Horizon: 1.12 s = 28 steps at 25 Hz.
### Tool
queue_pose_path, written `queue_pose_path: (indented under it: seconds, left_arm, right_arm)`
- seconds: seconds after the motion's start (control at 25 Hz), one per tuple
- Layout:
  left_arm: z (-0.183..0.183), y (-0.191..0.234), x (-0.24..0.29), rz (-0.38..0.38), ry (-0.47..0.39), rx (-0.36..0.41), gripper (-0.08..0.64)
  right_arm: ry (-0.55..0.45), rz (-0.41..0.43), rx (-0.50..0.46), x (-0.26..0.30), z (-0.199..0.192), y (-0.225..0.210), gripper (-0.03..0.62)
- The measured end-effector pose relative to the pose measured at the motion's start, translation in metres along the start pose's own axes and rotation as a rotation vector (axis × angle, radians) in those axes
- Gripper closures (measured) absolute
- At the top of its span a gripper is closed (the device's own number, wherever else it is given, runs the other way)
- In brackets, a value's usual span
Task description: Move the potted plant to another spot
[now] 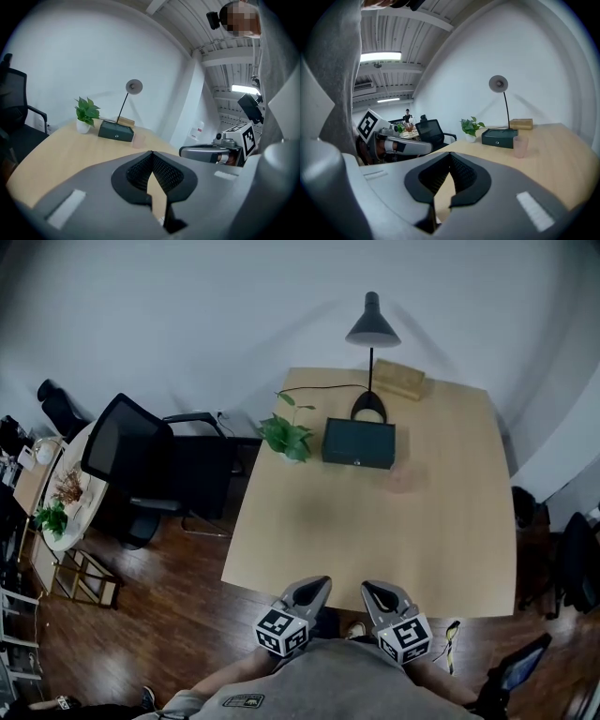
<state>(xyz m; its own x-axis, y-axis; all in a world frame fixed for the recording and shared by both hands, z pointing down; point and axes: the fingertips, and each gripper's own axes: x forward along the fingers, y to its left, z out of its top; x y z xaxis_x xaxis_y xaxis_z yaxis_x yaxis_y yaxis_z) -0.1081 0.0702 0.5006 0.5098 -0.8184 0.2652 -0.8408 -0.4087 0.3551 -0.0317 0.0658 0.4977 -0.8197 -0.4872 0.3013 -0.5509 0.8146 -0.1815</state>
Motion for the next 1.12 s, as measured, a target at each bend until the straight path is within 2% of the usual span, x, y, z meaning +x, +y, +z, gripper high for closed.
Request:
queue_pose_path:
  seconds: [0.32,0.6,0.84,1.12]
  left_arm:
    - [0.037,0.071,0.04,-0.012,0.006,-0.006,0.558]
    - [0.047,0.132,0.07,0.03,0.027,-0.008,0.558]
    - [0.068,0.189,0.102,0.068,0.008,-0.009,0.558]
    - [0.077,0.245,0.133,0.097,0.02,-0.004,0.558]
  right_arm:
    - [0.025,-0.03,0.015,0.068,0.025,-0.039,0.588]
    - [0.057,-0.045,0.017,0.119,0.034,-0.072,0.588]
    - [0.072,-0.07,0.017,0.166,0.047,-0.106,0.586]
    - [0.105,-0.085,0.04,0.208,0.046,-0.134,0.588]
